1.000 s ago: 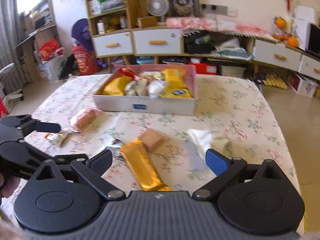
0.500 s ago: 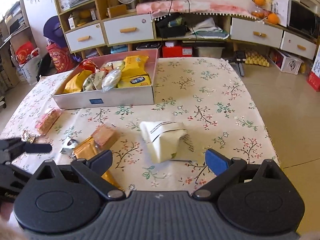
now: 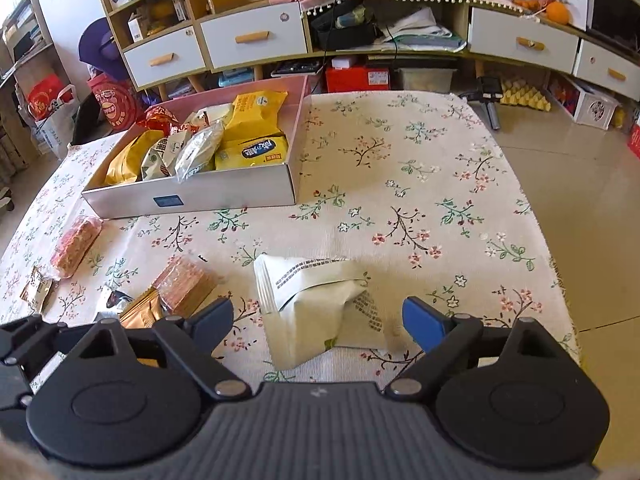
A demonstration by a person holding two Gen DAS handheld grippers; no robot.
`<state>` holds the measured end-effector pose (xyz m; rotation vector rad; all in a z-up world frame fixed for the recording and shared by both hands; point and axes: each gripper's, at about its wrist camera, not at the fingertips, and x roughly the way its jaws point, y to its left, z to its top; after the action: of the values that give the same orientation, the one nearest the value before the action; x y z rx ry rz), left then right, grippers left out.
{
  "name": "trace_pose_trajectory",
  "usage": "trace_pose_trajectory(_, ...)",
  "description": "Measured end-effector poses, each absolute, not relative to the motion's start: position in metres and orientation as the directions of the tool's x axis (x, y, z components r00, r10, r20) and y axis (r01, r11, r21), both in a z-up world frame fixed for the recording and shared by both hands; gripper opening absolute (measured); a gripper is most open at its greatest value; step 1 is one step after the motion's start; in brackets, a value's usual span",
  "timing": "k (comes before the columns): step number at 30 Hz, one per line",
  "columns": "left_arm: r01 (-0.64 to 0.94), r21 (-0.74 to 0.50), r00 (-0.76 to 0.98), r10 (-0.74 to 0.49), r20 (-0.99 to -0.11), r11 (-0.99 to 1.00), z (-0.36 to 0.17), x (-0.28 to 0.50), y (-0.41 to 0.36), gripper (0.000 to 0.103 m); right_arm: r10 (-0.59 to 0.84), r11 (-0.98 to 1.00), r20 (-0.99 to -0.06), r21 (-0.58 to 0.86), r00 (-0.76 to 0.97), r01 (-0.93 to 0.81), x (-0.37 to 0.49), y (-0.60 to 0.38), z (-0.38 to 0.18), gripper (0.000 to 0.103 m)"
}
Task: Organize snacks
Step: 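Grasp the gold bar with the left gripper while the right grasps the white paper bag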
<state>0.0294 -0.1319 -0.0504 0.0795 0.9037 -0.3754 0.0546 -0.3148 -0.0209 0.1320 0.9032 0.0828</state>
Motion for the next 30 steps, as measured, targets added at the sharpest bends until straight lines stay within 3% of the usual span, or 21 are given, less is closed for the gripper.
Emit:
trace_pose_trajectory(4, 0.349, -0.076, 0.555, -0.272, -0.786, 0.934, -0.054, 0.03, -0.133, 0.06, 0.131, 0.988, -0.787, 0.155, 0.603, -0.012, 0.058, -0.312, -0.027, 0.082)
trace_pose_trajectory(8, 0.353, -0.077, 0.547, -0.273, -0.791, 0.932, -0.054, 0.03, -0.129, 0.049, 0.116, 0.991, -0.788, 0.137, 0.605, -0.012, 0.058, -0.309, -0.028, 0.076)
trace_pose_trajectory(12, 0.359, -0.099, 0.533, -0.291, -0.795, 0.928, -0.054, 0.031, -0.121, 0.037, 0.106, 0.992, -0.791, 0.128, 0.603, -0.006, 0.06, -0.309, -0.03, 0.063)
trace_pose_trajectory(22, 0.386, -0.139, 0.497, -0.332, -0.802, 0.912, -0.05, 0.032, -0.103, 0.01, 0.099, 0.994, -0.784, 0.105, 0.613, -0.026, 0.058, -0.303, -0.026, 0.052)
trace_pose_trajectory(30, 0.407, -0.152, 0.482, -0.353, -0.802, 0.901, -0.048, 0.03, -0.093, 0.008, 0.112, 0.991, -0.792, 0.133, 0.6, -0.009, 0.058, -0.304, -0.021, 0.046)
